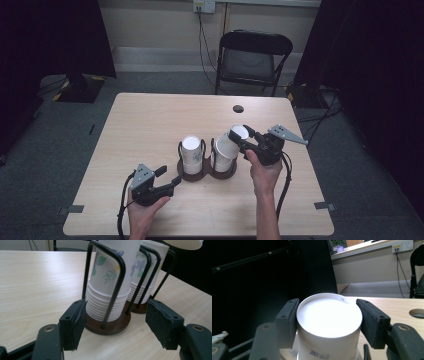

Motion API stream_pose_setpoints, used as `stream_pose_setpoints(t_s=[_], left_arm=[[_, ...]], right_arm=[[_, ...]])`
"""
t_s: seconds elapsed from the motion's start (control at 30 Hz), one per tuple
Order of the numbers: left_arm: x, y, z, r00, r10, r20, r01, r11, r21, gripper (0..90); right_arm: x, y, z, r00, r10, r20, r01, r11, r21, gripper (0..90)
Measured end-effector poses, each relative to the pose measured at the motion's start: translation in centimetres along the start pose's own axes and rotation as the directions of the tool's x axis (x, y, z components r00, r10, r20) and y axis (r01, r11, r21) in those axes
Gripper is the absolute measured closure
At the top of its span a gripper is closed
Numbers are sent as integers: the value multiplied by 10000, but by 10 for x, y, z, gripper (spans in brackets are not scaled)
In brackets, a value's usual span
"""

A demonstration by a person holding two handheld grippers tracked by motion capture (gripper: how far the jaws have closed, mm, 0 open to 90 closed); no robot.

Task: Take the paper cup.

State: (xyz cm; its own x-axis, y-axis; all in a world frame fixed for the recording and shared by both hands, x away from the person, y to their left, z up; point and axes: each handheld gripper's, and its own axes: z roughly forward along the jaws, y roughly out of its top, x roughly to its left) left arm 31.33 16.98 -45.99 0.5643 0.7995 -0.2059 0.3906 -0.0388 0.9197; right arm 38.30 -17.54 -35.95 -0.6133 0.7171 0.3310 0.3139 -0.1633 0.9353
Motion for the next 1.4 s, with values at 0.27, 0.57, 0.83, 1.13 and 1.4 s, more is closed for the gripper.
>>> stream_pose_setpoints(t_s=[0.27, 0.57, 0.83, 1.13, 1.4], left_arm=[[-5, 1, -1, 9998, 139, 146, -138, 9998, -112, 350], [-6, 1, -4, 9944, -74, 1052, 130, 9986, -518, 431], [-9, -1, -3, 9934, 144, 1140, -90, 9988, -484, 440], [-18, -2, 4, 9917, 674, 1093, -614, 9965, -574, 424], [-28, -4, 15, 9892, 1055, 1017, -984, 9925, -719, 453]], right_arm=[[3, -8, -13, 9987, 503, -95, -503, 9987, -34, 376], [9, -21, -28, 9945, 1048, -96, -1047, 9945, 101, 376], [10, -35, -33, 9810, 1892, -416, -1885, 9819, 204, 376], [10, -56, -27, 9615, 2644, -746, -2618, 9641, 437, 376], [18, -68, -21, 9462, 3016, -1173, -2937, 9525, 803, 376]])
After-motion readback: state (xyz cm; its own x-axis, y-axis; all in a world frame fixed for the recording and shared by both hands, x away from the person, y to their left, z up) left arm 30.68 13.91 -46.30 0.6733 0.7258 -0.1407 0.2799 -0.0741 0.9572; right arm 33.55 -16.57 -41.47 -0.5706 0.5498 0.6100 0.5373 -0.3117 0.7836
